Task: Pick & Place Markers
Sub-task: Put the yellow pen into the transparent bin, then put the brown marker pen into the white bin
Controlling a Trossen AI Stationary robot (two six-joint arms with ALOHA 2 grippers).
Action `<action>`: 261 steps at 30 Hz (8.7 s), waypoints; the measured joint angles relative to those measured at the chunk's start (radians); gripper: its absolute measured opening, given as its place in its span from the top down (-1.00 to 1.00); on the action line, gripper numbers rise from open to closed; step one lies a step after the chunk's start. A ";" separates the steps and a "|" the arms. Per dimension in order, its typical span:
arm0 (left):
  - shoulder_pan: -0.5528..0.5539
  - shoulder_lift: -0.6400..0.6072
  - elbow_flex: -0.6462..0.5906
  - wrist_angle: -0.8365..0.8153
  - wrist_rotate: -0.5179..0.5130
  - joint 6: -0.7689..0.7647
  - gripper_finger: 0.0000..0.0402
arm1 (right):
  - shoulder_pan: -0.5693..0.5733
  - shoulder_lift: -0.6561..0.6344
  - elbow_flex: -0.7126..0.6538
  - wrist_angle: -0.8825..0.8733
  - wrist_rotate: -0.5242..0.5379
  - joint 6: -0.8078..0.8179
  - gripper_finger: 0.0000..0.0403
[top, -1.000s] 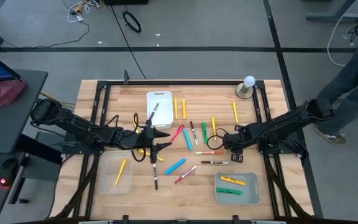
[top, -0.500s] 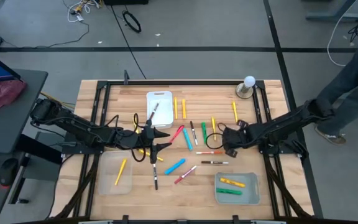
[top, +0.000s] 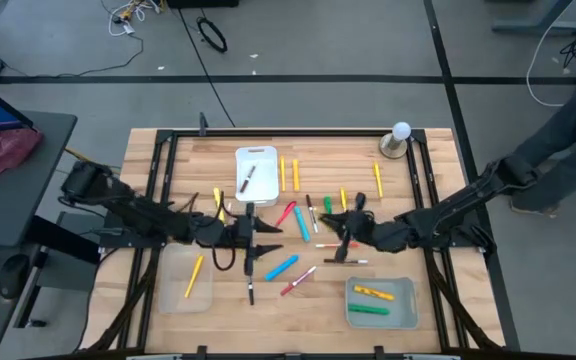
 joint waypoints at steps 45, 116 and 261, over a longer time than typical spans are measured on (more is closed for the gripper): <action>-0.200 -0.136 0.157 -0.578 -0.303 -0.080 0.74 | 0.029 0.356 -0.029 0.798 -0.287 -0.223 0.36; -0.415 -0.163 0.048 -1.621 0.507 -1.854 0.62 | 0.013 0.358 -0.028 0.647 -0.289 -0.128 0.46; 0.255 0.232 0.235 -1.139 0.119 0.125 0.65 | -0.027 0.359 -0.029 0.574 -0.288 0.026 0.46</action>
